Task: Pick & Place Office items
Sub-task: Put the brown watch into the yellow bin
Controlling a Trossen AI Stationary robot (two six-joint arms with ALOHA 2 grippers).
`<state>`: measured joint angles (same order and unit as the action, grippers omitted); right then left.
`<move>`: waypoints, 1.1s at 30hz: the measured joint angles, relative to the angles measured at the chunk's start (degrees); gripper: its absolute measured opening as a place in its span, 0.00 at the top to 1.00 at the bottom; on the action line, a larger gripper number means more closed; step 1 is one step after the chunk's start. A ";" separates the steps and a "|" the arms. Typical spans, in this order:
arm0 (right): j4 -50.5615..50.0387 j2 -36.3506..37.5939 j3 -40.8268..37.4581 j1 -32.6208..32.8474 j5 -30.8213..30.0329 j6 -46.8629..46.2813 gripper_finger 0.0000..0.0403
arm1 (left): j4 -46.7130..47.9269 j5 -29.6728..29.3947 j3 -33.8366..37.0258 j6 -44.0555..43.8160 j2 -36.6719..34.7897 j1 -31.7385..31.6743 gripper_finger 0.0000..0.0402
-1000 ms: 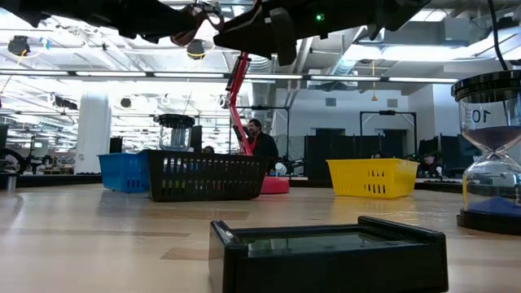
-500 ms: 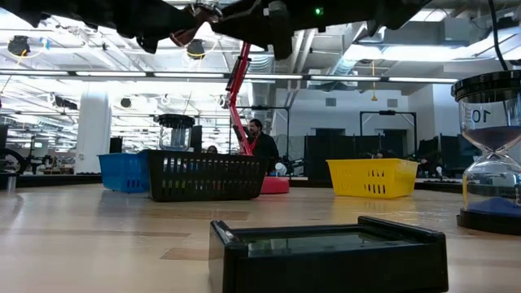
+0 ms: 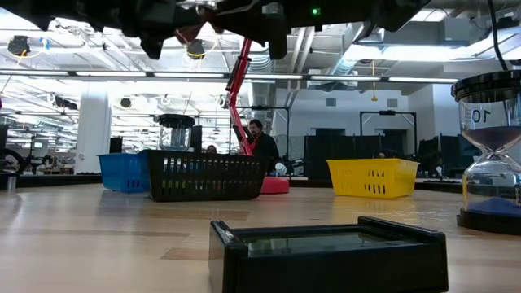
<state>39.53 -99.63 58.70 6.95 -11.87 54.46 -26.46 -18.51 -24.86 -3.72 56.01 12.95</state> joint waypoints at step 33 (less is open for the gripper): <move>1.27 0.00 0.28 -1.62 5.76 -24.57 0.53 | -2.47 -1.00 0.00 8.43 -0.02 0.02 0.95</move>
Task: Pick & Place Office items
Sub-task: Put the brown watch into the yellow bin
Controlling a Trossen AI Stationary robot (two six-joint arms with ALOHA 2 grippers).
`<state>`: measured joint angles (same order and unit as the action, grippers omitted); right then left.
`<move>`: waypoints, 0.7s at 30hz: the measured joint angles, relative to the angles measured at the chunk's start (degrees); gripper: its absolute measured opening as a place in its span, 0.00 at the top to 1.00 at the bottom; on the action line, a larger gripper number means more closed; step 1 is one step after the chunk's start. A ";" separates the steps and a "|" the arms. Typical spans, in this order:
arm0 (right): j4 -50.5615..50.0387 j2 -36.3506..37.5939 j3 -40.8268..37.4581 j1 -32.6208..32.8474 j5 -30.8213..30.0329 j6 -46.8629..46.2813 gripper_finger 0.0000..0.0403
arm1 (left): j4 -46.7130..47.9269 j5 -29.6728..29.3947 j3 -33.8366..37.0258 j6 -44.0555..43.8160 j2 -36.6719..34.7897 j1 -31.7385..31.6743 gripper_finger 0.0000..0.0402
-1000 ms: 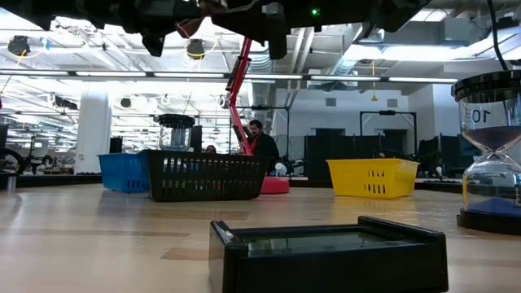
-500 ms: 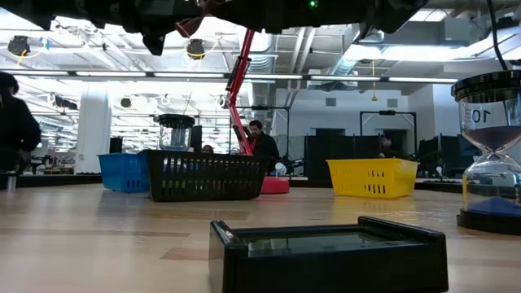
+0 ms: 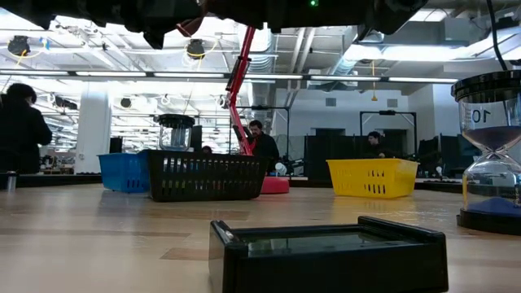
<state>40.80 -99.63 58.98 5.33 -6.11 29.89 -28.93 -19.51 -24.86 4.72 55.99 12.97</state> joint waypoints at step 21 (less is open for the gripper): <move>0.37 0.00 0.04 -3.26 9.31 -13.44 0.59 | -0.46 -0.46 0.00 2.11 0.00 0.02 0.95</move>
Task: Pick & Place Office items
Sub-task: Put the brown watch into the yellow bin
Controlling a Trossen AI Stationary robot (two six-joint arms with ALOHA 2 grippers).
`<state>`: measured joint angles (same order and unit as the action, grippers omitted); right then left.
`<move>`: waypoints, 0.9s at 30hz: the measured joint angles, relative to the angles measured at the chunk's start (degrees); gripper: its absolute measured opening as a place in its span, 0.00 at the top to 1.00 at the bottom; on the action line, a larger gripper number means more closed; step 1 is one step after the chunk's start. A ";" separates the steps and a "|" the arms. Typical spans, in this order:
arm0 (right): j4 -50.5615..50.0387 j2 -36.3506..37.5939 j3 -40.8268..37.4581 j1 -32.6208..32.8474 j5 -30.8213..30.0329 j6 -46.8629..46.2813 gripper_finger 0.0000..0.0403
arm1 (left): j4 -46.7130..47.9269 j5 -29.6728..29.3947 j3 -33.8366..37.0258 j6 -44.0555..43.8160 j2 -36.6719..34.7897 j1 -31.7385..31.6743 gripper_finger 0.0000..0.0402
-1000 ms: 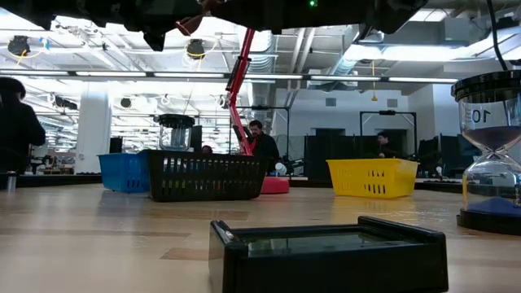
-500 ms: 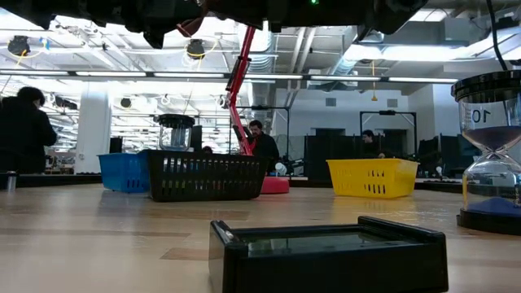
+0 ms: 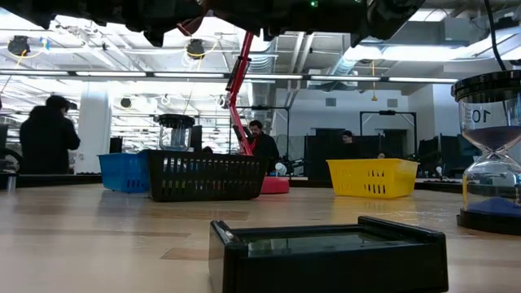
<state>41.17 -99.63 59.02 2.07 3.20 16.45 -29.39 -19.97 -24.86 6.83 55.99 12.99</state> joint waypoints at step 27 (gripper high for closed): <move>0.00 0.00 0.00 0.02 -0.20 0.00 0.74 | -0.29 -0.07 0.00 -0.24 0.00 0.00 0.74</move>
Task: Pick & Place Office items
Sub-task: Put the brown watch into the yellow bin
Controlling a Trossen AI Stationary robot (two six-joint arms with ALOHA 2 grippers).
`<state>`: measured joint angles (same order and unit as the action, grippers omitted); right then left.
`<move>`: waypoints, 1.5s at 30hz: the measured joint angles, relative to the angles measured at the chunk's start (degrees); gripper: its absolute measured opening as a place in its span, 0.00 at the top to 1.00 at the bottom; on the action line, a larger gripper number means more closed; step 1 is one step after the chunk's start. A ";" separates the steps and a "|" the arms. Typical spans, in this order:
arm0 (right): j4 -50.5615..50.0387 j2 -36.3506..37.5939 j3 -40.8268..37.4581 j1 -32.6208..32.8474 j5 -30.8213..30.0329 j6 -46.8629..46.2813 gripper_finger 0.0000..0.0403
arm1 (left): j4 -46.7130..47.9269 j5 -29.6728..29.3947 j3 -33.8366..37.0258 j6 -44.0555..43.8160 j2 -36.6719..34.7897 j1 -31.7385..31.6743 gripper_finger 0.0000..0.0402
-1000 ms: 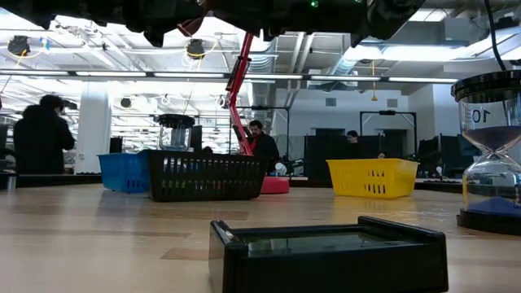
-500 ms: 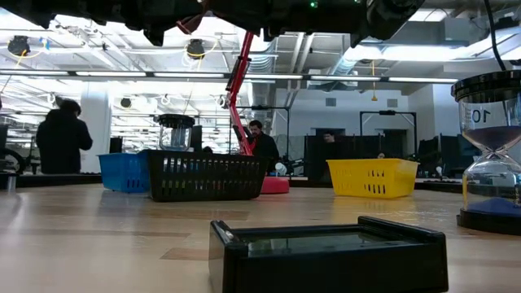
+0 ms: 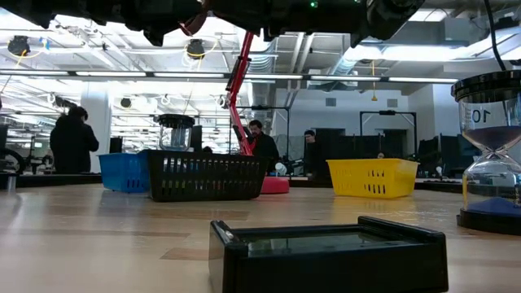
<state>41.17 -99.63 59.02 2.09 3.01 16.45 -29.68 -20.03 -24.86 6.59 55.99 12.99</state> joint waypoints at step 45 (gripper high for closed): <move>-74.53 18.67 -0.05 4.32 -31.74 -21.43 0.74 | 0.07 -0.39 0.00 -2.60 0.00 0.00 0.58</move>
<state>-33.36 -80.96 58.97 6.41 -28.73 -4.98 -29.60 -20.43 -24.86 3.99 55.99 12.99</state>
